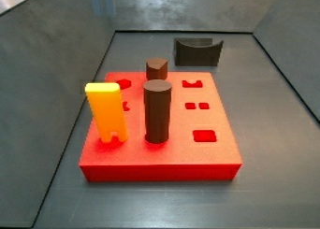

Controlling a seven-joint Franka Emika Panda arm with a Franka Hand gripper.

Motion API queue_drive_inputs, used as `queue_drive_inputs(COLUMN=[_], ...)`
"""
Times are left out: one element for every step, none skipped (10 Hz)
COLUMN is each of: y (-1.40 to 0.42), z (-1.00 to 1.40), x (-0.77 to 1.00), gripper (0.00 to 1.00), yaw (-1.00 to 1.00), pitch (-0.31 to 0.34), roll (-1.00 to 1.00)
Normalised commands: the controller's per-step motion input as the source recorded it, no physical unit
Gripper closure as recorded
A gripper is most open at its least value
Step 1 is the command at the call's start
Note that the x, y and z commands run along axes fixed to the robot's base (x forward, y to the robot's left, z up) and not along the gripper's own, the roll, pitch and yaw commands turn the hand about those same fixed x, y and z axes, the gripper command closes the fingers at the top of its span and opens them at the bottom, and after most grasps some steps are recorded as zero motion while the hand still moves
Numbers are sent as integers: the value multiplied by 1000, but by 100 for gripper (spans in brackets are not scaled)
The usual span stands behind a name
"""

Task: Pick up the double-square object. Move up. Move to above the board. Insert the double-square object.
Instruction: Move to above the board.

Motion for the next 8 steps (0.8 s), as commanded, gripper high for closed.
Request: queue_drive_inputs(y=[-1000, -1000, -1000, -1000, -1000, -667, -414, -209], z=[133, 113, 89, 125, 144, 93, 61, 44], x=[724, 741, 805, 846, 823, 555, 369, 191], gripper=[100, 100, 100, 100, 100, 100, 100, 100], yaw=[-251, -233, -129, -63, -42, -16, -6, 3], pitch=[142, 149, 193, 179, 156, 121, 97, 62], roll=[274, 290, 260, 150, 129, 126, 97, 60])
